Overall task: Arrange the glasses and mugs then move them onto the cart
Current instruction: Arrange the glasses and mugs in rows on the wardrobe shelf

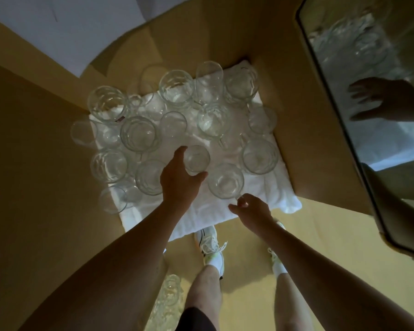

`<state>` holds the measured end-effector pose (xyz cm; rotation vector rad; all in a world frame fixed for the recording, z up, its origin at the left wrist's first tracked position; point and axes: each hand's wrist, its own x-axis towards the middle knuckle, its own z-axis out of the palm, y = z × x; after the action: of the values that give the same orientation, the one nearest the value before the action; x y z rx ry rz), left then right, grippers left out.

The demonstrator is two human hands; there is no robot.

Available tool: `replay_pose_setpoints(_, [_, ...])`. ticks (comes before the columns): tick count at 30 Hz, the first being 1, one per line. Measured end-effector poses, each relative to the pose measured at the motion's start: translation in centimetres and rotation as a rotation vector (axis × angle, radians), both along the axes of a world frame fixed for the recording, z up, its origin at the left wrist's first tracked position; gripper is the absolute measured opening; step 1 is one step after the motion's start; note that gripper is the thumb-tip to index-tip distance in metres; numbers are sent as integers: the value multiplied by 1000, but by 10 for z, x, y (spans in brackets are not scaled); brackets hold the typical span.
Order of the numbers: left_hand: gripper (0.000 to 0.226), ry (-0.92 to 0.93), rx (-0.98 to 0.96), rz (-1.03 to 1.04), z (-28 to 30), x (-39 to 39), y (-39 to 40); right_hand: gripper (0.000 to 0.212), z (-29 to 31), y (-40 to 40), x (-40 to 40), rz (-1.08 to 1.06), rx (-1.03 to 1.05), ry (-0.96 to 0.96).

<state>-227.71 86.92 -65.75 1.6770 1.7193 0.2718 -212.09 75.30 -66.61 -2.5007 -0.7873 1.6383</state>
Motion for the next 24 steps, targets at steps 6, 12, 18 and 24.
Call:
replay_pose_setpoints(6, [81,-41,37,43,37,-4,-24,27,29,-6,0,-191,-40,121])
replay_pose_setpoints(12, [85,-64,56,121,97,-8,-42,30,77,-25,8,-238,-72,153])
replay_pose_setpoints(18, [82,-111,153,236,183,-11,-49,23,154,-21,14,-232,44,222])
replay_pose_setpoints(24, [71,-203,277,395,282,-13,-56,38,243,11,9,-298,213,271])
